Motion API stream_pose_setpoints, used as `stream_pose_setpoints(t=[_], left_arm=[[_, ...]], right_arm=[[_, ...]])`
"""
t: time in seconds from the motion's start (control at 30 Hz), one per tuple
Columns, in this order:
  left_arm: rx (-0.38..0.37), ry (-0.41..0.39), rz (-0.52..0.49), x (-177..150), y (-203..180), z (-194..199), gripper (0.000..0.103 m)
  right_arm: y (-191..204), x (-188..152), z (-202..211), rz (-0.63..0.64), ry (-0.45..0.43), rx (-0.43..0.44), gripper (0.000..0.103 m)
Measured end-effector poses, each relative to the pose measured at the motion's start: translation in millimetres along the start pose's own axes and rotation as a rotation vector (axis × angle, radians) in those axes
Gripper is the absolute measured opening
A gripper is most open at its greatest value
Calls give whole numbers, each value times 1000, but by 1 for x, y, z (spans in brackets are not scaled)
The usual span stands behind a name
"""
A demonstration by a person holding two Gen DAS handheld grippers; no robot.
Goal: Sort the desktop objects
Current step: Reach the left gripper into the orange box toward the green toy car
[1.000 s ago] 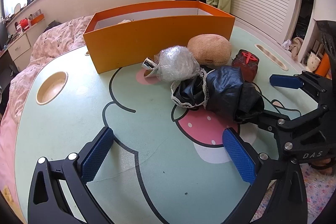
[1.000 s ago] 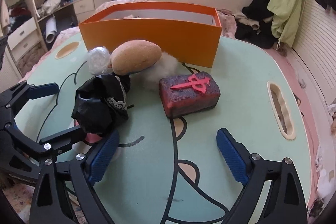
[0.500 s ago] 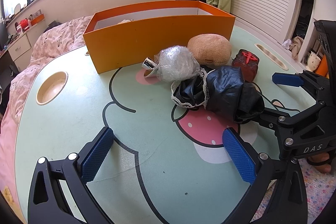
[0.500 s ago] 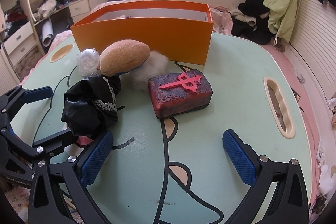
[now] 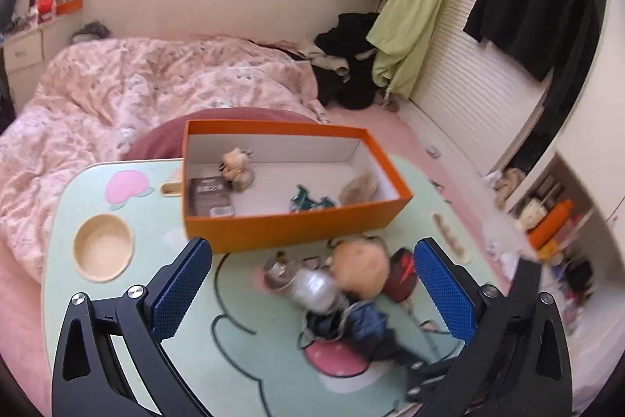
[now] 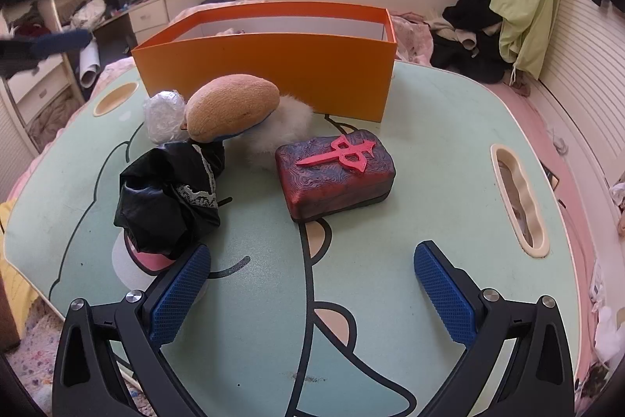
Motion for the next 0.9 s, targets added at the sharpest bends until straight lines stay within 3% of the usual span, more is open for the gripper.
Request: stream_pose_setpoints(t=[0.07,0.2,0.3,0.4,0.53,0.67,0.77,0.9], left_arm=[[-84,109,42,32,-2,-16,99],[-102,353,110,64,0,-81,62],[-107,511,185,67,9,-130,59],[-22,538,212,62,16,-151,59],[-71,631,259,47,11,-173,59],[8,591,224,53,6,-176,54],[16,571,223,61,8,-180,47],[17,558,192,66,10,-180,46]], right_arm=[[0,0,0,0,0,0,103],[1,0,0,1,-1,0,103],[1,0,0,1,-2,1,103],[3,1,0,3,-5,4,103],[4,2,-1,4,-7,5,103],[3,1,-1,3,-7,6,103],[4,1,-1,3,-7,6,103],[4,1,0,4,-7,6,103]])
Point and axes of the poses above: each gripper's, at about its wrist camera, not at the fingertips, and z roughly against the way its jaws point, y to its left, x to its top, the point moved 6 cm from there along -z, roughly the way its jaws point, and after that the axes turned 13 degrees about y, right-handed, at the moved point
